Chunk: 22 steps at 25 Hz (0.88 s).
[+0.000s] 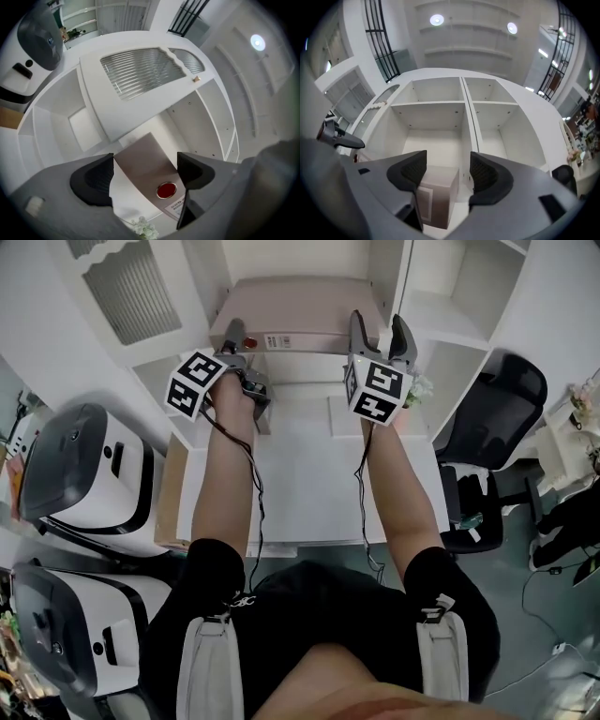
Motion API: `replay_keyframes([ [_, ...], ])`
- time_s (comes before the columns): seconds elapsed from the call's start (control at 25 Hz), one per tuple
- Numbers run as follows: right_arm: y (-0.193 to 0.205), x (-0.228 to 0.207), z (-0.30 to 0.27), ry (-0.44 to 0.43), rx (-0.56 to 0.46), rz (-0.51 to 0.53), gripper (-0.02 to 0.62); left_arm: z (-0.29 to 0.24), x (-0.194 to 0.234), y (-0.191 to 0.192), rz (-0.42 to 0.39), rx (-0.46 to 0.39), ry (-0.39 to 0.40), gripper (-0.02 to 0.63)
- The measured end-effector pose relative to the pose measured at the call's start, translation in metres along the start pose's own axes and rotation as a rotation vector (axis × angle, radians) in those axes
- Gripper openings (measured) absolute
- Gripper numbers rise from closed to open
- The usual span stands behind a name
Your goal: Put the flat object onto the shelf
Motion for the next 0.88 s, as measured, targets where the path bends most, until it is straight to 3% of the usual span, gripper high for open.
replay_keyframes([
  [0.16,-0.004,0.01,-0.001,-0.033,-0.007,0.121,0.234,0.013,-0.001,0.001,-0.137,-0.082,0.01,0.408],
  [0.32,-0.004,0.016,-0.003,-0.046,-0.003,0.211,0.216,0.027,0.001,0.0,-0.305,-0.136,0.006,0.408],
  [0.48,-0.009,0.022,-0.001,-0.041,-0.025,0.262,0.209,0.022,0.001,-0.003,-0.346,-0.124,0.012,0.408],
  [0.6,-0.021,0.032,0.018,-0.07,-0.096,0.285,0.196,0.021,-0.01,-0.009,-0.447,-0.14,-0.01,0.407],
  [0.76,-0.028,0.038,0.048,-0.135,-0.112,0.271,0.011,0.017,-0.028,-0.014,-0.659,-0.167,-0.052,0.407],
  [0.88,-0.015,0.038,0.05,-0.197,-0.02,0.221,0.0,0.019,-0.037,-0.013,-0.829,-0.194,-0.085,0.405],
])
Point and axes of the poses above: the fingertips, and each gripper's own axes: z backward along the fingers, x to its left, y out of its underside, the point moved 9 cm from there along z, backward along the fingers
